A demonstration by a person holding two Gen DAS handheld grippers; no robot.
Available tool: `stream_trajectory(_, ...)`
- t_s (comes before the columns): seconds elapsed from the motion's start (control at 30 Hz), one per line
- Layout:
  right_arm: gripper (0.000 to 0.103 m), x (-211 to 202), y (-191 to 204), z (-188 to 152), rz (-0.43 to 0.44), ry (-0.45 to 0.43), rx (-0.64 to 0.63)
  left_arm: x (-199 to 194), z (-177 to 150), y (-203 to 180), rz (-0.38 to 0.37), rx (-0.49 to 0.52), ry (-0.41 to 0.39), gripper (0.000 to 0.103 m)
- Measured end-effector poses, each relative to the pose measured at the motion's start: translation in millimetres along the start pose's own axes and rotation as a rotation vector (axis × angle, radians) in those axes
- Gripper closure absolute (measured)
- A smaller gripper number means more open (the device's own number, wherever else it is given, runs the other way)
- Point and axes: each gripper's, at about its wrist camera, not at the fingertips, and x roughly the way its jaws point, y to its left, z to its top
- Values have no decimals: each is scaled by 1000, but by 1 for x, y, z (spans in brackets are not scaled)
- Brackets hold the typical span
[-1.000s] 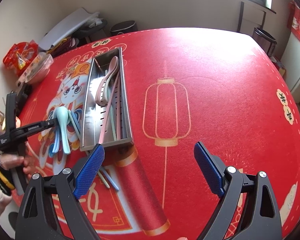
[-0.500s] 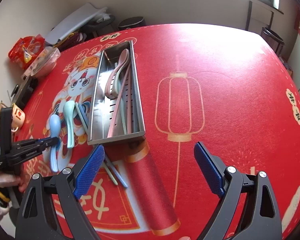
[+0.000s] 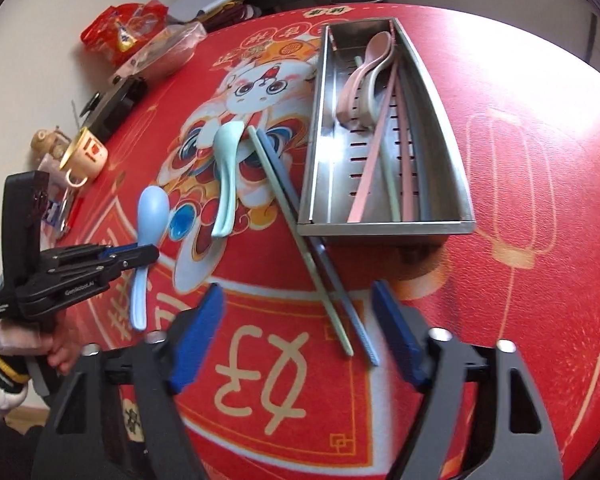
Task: Organize utensils
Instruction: 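Move the left tool to the blue spoon and grasp its handle, then hold the blue spoon with the left tool while the right tool grasps a green chopstick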
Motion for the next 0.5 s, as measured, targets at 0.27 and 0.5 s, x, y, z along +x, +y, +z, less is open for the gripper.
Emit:
stream_trajectory(0.27, 79, 23, 12, 5, -74, 11, -4, -4, -6, 6, -41, 8, -21, 95)
stream_trajectory(0.5, 84, 32, 12, 11, -146, -4, 6, -4, -7, 10, -75, 30, -16, 95)
